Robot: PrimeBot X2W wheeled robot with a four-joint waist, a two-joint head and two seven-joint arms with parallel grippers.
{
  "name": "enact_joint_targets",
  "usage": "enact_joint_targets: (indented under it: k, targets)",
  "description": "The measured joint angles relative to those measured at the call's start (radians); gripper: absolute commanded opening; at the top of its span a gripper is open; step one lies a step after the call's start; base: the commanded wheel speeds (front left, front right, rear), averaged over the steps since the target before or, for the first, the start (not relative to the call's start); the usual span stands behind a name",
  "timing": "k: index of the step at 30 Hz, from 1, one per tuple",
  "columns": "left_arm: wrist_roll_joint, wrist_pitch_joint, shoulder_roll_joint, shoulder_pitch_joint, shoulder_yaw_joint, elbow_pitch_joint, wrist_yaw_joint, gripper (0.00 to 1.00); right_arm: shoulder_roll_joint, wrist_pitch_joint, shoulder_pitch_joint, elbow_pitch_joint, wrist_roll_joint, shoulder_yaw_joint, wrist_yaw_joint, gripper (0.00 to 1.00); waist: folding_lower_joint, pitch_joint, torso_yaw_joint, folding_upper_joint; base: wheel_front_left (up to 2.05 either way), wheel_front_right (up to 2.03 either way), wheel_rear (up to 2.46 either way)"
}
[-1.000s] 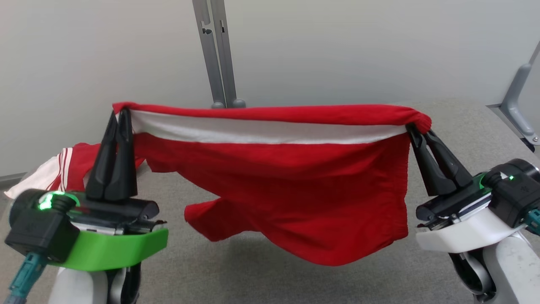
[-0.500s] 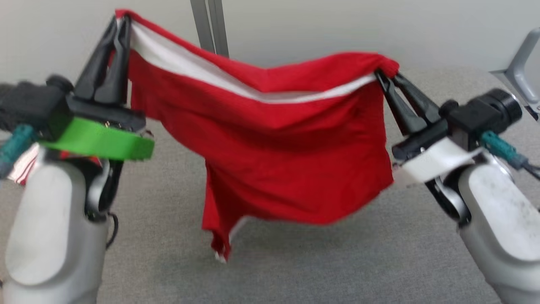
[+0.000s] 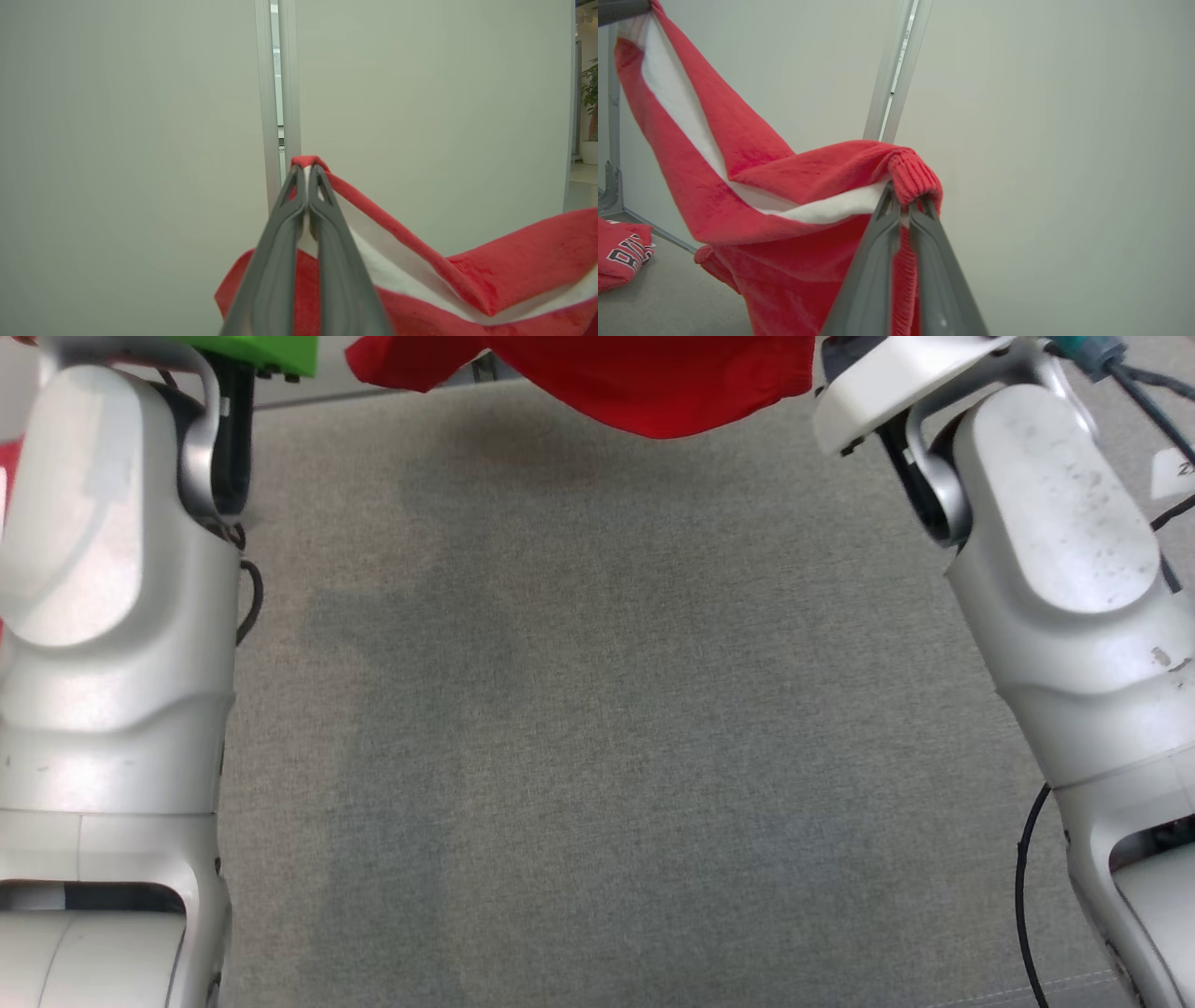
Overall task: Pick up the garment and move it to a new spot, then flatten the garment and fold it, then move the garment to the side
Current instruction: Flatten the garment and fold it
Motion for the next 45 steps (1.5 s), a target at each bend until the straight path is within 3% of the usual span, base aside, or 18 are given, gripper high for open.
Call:
enact_joint_targets:
  k: [6, 15, 25, 33, 38, 45]
  targets:
    - [-0.038, -0.024, -0.024, 0.099, 0.008, 0.098, -0.018, 0.0, 0.005, -0.001, 0.121, 0.016, 0.009, 0.018, 0.0, 0.0, 0.0002, 0.099, 0.017, -0.0001, 0.0, 0.0, 0.0]
    - [-0.106, -0.028, -0.065, 0.37, 0.078, -0.142, -0.035, 0.0, -0.021, -0.001, 0.325, -0.151, 0.085, -0.02, 0.0, 0.0, 0.0001, 0.134, 0.034, 0.0, 0.0, 0.0, 0.0]
    - [-0.166, -0.03, -0.078, 0.731, 0.1, -0.412, -0.039, 0.0, -0.038, -0.001, 0.656, -0.358, 0.171, -0.055, 0.0, 0.0, 0.0, 0.036, 0.038, 0.0, 0.0, 0.0, 0.0]
    - [-0.168, -0.03, -0.08, 1.024, 0.132, -0.542, -0.04, 0.0, -0.015, -0.001, 0.911, -0.464, 0.179, -0.094, 0.0, 0.0, -0.0001, -0.08, 0.047, 0.0, 0.0, 0.0, 0.0]
    - [-0.179, -0.029, -0.08, 1.16, 0.095, -0.623, -0.04, 0.0, -0.013, -0.001, 1.061, -0.531, 0.189, -0.124, 0.0, 0.0, -0.0001, -0.166, 0.058, 0.0, 0.0, 0.0, 0.0]
    - [-0.183, -0.028, -0.08, 1.297, 0.079, -0.775, -0.036, 0.0, -0.064, -0.001, 1.221, -0.682, 0.205, -0.142, 0.0, 0.0, -0.0001, -0.27, 0.075, 0.0, 0.0, 0.0, 0.0]
